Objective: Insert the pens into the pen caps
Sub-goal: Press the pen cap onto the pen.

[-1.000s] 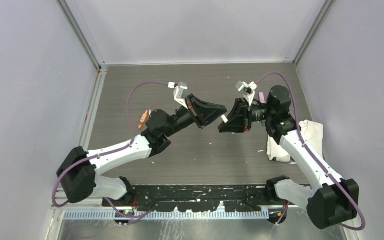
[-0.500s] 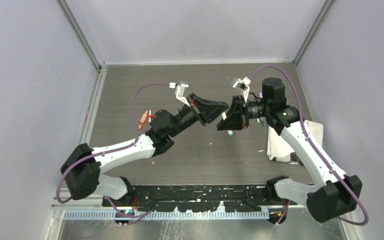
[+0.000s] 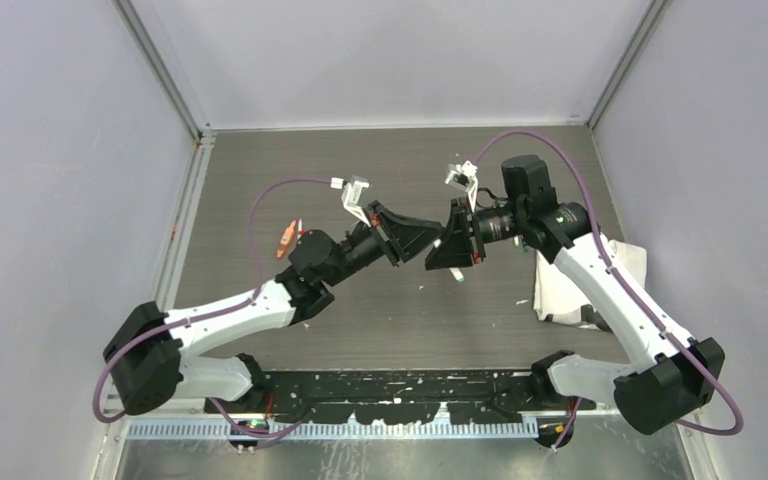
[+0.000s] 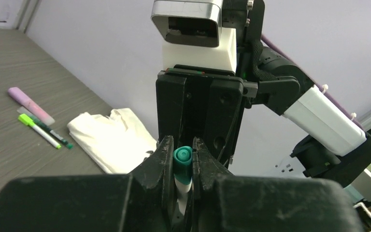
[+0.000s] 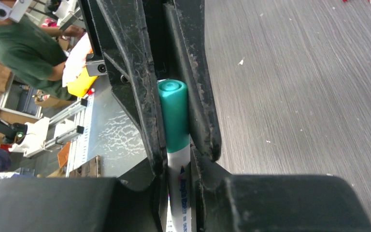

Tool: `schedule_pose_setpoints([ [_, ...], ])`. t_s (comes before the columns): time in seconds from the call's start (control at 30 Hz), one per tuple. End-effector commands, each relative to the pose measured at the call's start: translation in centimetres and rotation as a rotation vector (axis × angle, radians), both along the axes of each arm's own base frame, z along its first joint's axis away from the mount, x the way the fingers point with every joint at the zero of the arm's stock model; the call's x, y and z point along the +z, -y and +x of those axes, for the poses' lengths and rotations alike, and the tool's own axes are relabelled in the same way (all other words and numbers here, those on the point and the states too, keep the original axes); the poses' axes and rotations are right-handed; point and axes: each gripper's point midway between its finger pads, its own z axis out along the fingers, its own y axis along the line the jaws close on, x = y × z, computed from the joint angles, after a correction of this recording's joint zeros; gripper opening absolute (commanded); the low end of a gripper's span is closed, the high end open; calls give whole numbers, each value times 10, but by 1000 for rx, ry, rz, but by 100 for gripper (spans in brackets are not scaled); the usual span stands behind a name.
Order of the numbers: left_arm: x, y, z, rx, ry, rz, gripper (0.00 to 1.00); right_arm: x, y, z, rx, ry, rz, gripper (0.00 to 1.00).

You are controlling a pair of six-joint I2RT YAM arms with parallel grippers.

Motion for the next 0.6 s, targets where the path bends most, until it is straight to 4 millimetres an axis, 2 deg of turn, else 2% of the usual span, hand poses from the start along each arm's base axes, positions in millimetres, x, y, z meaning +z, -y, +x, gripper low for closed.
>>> schedule_pose_setpoints([
  [0.0,-82,5,-122,-478,-45,306,0,56,-4,74,-180,336,137,1],
  [0.07,-66,8,-121,-461,19,268,1,57,-7,74,-178,280,210,1],
  [0.1,-62,12,-124,-464,49,262,1,67,-5,77,-193,254,268,1],
  [0.17,-70,22,-134,-487,85,328,1,91,3,83,-232,289,353,1],
  [0.2,-74,25,-135,-497,91,350,1,93,6,85,-249,341,332,1],
  [0.23,-74,25,-138,-515,89,337,1,77,8,83,-258,320,246,1],
  [0.27,-69,24,-137,-514,89,299,0,78,8,81,-233,383,219,1],
  [0.33,-60,19,-133,-488,81,240,0,64,6,68,-156,372,214,1],
  [0.47,-43,8,-107,-324,64,187,2,40,3,48,-84,363,227,1],
  [0.57,-28,-3,-87,-198,46,117,16,25,4,40,-55,348,217,1],
])
